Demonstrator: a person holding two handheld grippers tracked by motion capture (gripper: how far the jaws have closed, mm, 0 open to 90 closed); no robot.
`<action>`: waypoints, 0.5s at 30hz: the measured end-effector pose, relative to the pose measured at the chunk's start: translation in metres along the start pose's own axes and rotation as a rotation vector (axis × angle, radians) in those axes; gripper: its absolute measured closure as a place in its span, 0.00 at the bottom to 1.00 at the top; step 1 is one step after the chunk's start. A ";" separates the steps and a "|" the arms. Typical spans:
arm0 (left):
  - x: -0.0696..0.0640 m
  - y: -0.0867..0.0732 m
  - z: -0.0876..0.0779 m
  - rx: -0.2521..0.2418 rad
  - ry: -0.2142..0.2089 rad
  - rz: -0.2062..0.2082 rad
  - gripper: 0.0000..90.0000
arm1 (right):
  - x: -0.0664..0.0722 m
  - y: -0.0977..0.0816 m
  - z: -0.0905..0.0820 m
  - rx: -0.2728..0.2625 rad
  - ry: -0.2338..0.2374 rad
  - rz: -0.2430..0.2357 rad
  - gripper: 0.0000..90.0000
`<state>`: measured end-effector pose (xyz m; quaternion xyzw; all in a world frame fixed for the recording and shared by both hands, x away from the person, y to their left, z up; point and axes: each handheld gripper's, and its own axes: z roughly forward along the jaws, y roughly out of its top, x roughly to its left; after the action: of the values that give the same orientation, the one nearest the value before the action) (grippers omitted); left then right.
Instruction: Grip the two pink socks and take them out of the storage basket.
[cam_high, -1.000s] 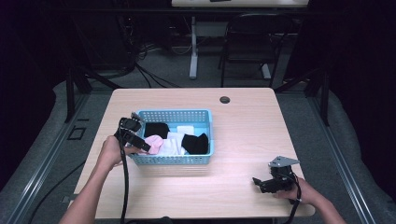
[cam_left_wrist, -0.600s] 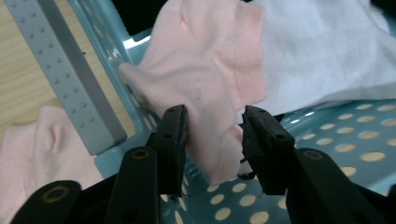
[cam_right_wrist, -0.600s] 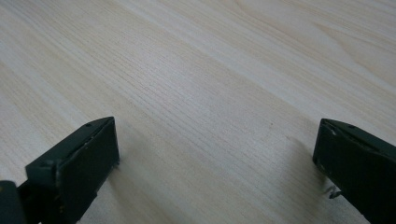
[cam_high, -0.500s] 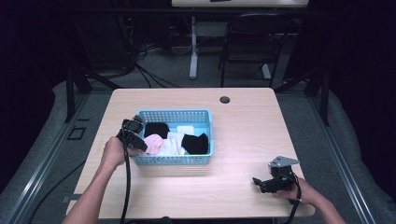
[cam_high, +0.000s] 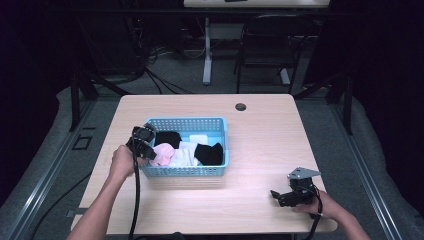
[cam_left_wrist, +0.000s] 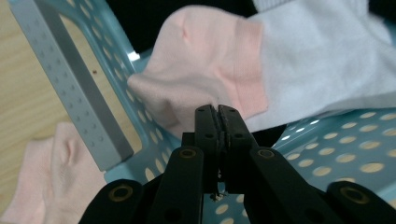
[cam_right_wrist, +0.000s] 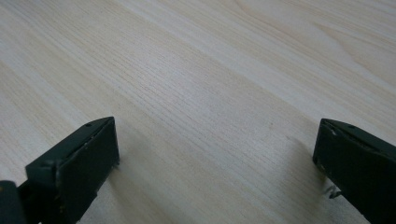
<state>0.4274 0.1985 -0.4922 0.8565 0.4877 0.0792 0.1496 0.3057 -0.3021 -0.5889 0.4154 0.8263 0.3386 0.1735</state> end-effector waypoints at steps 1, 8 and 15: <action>-0.001 0.001 -0.002 -0.004 -0.002 0.005 0.97 | 0.000 0.000 0.000 0.001 0.000 0.001 0.00; -0.006 0.012 -0.019 -0.048 -0.016 0.038 0.97 | 0.000 0.000 0.000 0.001 0.000 0.001 0.00; -0.011 0.021 -0.034 -0.085 -0.009 0.058 0.97 | 0.000 0.000 0.000 0.000 -0.001 0.000 0.00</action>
<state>0.4293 0.1848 -0.4525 0.8635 0.4582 0.1004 0.1855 0.3055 -0.3020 -0.5889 0.4156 0.8262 0.3384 0.1738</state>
